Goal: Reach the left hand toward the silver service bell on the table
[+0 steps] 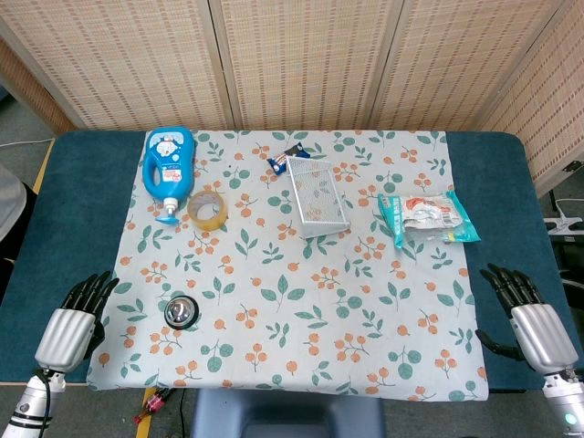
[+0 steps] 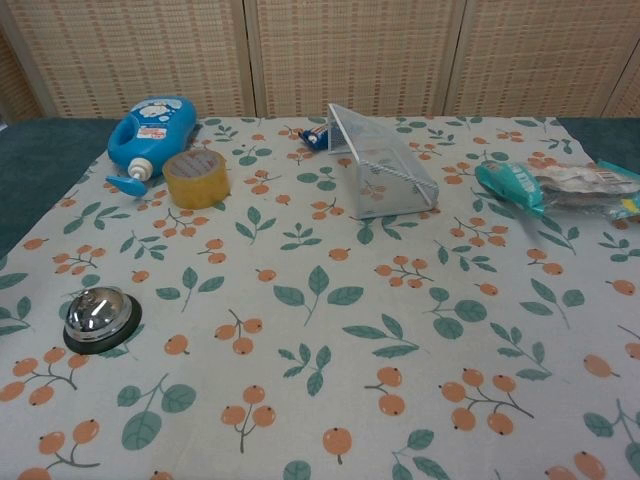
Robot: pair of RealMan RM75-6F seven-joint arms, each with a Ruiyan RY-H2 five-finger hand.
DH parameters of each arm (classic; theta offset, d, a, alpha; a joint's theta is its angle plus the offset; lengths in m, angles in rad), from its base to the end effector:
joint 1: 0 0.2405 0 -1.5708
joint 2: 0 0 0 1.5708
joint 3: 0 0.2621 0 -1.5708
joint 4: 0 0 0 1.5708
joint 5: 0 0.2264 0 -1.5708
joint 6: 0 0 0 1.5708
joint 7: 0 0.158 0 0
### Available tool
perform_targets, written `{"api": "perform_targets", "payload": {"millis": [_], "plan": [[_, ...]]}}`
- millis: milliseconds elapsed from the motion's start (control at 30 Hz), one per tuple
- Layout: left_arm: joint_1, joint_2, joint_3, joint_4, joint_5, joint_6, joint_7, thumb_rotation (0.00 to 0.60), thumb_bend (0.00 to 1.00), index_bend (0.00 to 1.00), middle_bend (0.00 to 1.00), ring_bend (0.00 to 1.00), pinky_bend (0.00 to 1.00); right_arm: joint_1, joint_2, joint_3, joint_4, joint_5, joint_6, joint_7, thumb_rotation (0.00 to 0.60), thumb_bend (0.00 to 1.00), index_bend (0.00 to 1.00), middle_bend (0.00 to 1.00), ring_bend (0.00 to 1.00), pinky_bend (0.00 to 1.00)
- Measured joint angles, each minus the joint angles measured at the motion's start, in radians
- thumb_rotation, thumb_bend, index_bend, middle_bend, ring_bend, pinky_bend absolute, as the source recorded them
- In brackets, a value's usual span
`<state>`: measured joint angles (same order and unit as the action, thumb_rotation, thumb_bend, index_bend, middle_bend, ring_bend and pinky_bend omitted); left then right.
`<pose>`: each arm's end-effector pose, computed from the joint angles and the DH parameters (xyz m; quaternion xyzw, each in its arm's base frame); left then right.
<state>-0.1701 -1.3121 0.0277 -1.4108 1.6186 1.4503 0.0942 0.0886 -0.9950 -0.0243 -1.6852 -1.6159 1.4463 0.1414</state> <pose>-0.3170 0.2065 0.0762 -0.6850 -0.3296 -0.3700 0.5341 -0.3105 -0.1788 0.1566 0.6291 -0.4242 0.3959 0.5173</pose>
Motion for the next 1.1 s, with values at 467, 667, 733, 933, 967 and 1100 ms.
{"api": "perform_targets", "payload": {"millis": [467,667,733,933,967,1100], "plan": [[-0.016,-0.044,0.02,0.038,0.06,0.003,-0.031,0.6,1.0,0.0,0.0,0.0,0.06,-0.003,-0.003,-0.001,-0.002,-0.003,0.001,-0.005,0.6,0.18,0.0,0.0,0.0,0.0],[-0.057,-0.124,0.051,0.079,0.11,-0.066,-0.043,0.6,1.0,0.0,0.0,0.0,0.05,-0.004,0.002,-0.006,0.0,-0.015,0.004,0.002,0.6,0.19,0.0,0.0,0.0,0.0],[-0.071,-0.152,0.056,0.095,0.115,-0.089,-0.043,0.6,1.0,0.0,0.0,0.0,0.05,-0.004,0.002,-0.006,0.0,-0.015,0.004,0.003,0.6,0.19,0.0,0.0,0.0,0.0],[-0.084,-0.233,0.057,0.149,0.101,-0.124,-0.067,0.6,1.0,0.0,0.0,0.0,0.05,-0.006,0.007,0.0,0.0,-0.012,0.015,0.019,0.6,0.19,0.0,0.0,0.0,0.0],[-0.085,-0.255,0.057,0.173,0.095,-0.135,-0.078,0.6,1.0,0.0,0.0,0.0,0.05,-0.006,0.008,-0.001,0.001,-0.014,0.015,0.022,0.6,0.19,0.0,0.0,0.0,0.0],[-0.088,-0.352,0.066,0.313,0.073,-0.179,-0.146,0.6,1.0,0.0,0.0,0.0,0.05,-0.006,0.009,-0.003,0.003,-0.023,0.017,0.025,0.6,0.18,0.0,0.0,0.0,0.0]]}}
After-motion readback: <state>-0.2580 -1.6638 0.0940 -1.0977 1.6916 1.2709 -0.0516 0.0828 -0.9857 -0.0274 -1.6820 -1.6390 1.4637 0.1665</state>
